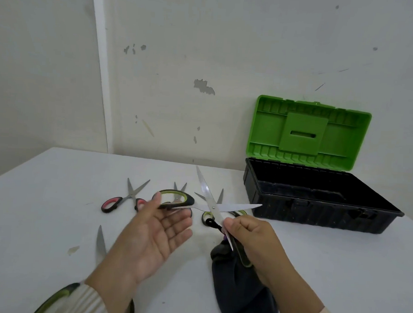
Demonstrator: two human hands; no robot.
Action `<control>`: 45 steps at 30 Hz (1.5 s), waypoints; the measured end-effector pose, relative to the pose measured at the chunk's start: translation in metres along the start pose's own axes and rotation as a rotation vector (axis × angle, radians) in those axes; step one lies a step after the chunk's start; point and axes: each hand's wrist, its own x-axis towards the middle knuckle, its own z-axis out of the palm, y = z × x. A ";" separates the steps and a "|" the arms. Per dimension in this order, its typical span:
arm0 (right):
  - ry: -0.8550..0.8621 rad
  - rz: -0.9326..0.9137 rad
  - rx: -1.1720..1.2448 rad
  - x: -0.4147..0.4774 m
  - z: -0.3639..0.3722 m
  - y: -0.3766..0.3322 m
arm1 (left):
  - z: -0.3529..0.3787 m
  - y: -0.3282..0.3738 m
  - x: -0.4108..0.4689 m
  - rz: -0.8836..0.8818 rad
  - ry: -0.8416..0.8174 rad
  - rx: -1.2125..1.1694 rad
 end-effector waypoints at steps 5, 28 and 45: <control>-0.028 -0.122 -0.185 -0.004 0.016 0.000 | 0.014 -0.035 0.002 0.058 0.023 0.154; 0.024 -0.577 -0.586 0.010 0.013 0.002 | 0.011 -0.049 -0.001 0.096 0.024 0.767; 0.250 -0.475 -0.552 0.022 -0.009 0.007 | 0.009 -0.043 -0.005 0.113 -0.020 0.823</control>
